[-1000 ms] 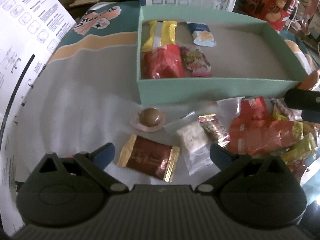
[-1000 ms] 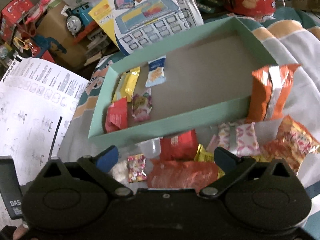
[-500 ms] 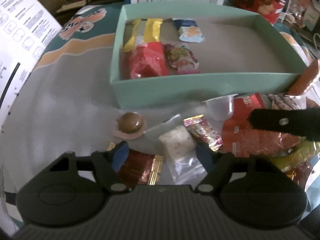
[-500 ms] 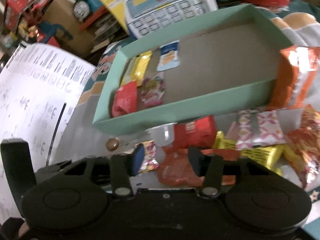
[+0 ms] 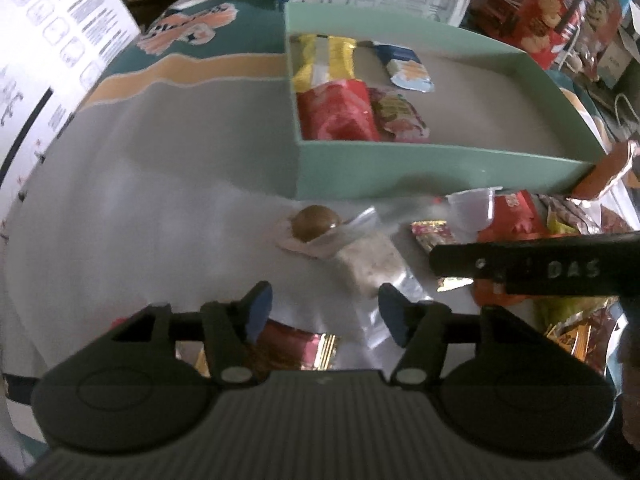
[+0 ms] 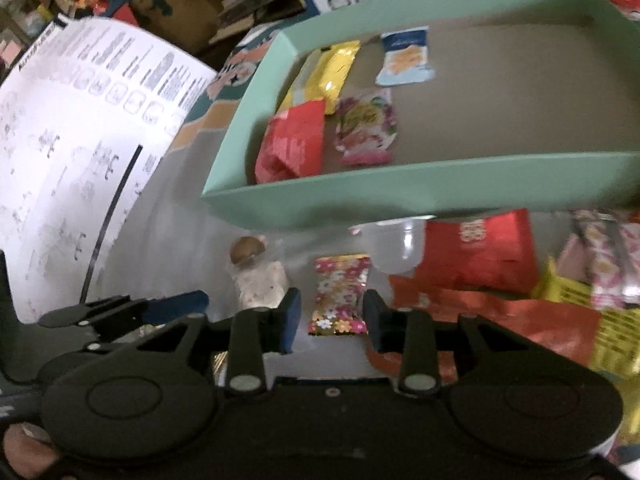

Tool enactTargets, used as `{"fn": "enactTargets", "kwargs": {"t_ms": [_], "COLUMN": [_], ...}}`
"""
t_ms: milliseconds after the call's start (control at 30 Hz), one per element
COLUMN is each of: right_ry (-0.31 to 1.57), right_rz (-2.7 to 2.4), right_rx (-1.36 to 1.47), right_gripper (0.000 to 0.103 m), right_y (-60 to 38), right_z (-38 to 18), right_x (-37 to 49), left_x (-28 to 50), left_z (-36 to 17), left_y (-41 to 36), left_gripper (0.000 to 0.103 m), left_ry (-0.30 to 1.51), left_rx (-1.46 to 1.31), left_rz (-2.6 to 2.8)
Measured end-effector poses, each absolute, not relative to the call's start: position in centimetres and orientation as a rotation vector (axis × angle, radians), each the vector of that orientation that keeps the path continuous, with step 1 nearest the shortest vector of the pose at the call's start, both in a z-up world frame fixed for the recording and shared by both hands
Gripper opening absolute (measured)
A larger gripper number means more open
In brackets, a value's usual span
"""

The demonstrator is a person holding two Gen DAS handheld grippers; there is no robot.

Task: Organize snacks
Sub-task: 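Grasp the clear bagged cookie with the left tool while the right tool grasps the floral candy, then place both held snacks into the green tray and open both tools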

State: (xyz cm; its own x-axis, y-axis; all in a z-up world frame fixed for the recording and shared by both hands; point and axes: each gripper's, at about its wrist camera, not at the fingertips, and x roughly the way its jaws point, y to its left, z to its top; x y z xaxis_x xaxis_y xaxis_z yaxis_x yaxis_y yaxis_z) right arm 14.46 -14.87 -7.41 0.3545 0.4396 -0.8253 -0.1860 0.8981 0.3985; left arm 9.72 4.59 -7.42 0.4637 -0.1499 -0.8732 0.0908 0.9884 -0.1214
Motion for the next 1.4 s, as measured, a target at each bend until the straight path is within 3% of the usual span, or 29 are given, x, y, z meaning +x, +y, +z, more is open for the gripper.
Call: {"fn": "enactTargets", "kwargs": {"t_ms": [233, 567, 667, 700, 833, 1167, 1400], "right_ry": [1.101, 1.105, 1.097, 1.092, 1.074, 0.983, 0.922], "right_rz": [0.416, 0.392, 0.389, 0.388, 0.39, 0.438, 0.357], "right_rx": [0.141, 0.317, 0.325, 0.328, 0.35, 0.395, 0.437], "right_gripper": [0.027, 0.027, 0.027, 0.027, 0.027, 0.027, 0.027], "right_y": [-13.5, -18.2, -18.8, -19.0, -20.0, -21.0, -22.8], "right_z": [-7.4, -6.0, -5.6, -5.5, -4.8, -1.6, 0.1], "right_x": [13.9, 12.8, 12.3, 12.2, 11.9, 12.0, 16.3], "left_x": [10.0, 11.3, 11.7, 11.5, 11.1, 9.5, 15.0], "left_z": [-7.2, -7.3, -8.2, -8.2, -7.7, -2.6, 1.0], "left_y": [4.9, 1.4, 0.3, 0.0, -0.2, 1.2, -0.6], "left_gripper": [0.062, 0.064, 0.06, 0.048, 0.036, 0.035, 0.035], "left_ry": [1.097, 1.112, 1.124, 1.11, 1.097, 1.016, 0.918], "left_rx": [-0.101, -0.07, -0.034, -0.018, -0.001, -0.022, 0.007], "left_rz": [-0.143, -0.178, -0.15, -0.145, -0.141, -0.168, -0.215]}}
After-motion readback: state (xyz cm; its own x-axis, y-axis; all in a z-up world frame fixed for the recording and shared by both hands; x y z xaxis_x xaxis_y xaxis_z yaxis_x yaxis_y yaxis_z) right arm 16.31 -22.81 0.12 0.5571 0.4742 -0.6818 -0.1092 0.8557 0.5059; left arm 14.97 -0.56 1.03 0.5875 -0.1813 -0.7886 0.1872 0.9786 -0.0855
